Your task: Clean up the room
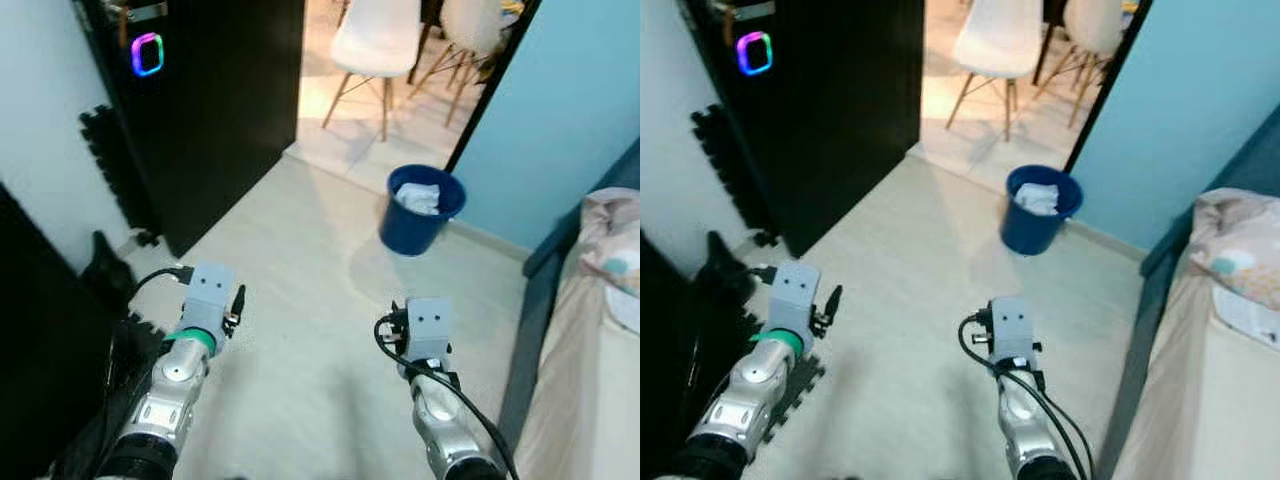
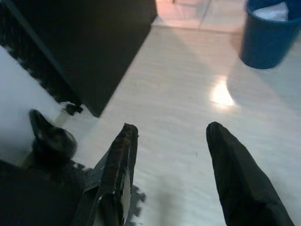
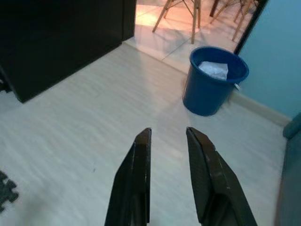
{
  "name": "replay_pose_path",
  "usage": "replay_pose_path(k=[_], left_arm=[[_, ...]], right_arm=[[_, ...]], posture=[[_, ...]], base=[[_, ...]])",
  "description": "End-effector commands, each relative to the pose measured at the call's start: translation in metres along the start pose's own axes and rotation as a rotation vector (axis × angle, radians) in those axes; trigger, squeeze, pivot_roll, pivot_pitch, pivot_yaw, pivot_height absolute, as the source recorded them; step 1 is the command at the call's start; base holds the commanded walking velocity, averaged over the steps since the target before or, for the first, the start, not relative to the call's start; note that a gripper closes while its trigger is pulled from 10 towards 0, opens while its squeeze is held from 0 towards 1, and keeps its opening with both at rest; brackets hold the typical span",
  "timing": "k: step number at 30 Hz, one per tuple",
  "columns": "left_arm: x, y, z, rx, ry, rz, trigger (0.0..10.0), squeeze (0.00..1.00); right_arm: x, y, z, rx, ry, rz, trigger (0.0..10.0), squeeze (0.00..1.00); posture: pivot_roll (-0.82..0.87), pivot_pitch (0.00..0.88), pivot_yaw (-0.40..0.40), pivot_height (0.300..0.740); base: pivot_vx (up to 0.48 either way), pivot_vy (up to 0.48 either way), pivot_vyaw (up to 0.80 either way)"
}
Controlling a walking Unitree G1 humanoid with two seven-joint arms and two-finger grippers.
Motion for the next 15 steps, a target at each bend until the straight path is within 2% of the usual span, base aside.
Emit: replay_pose_path(k=[1,15], left_arm=[[-0.0003,-0.0007,-0.0057,0.002,-0.017,0.007,10.0,0.00],[-0.0028,-0.0003,-0.0045,0.003,-0.007,0.018,10.0,0.00]], right_arm=[[0.0031,-0.0060,-0.0022,0.010,-0.009,0.023,10.0,0.00],[0.0028,-0.0059,-0.0020,0.012,-0.006,0.023,10.0,0.00]], posture=[[-0.09,0.022,0.024,0.740],[-0.09,0.018,0.025,0.740]], base=[[0.000,0.000,0.00],[0.000,0.000,0.00]])
Point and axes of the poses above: a point about 5 cm out from each wrist's last joint towards the gripper, its own x axis pointing back from the gripper into the wrist, its own y axis along the axis of the wrist's last joint, z = x × y, the point moved 4 cm from there along -x, pointing out of the wrist towards the gripper, and after that the axes turned 6 degrees about -x, right-handed, at the moved point
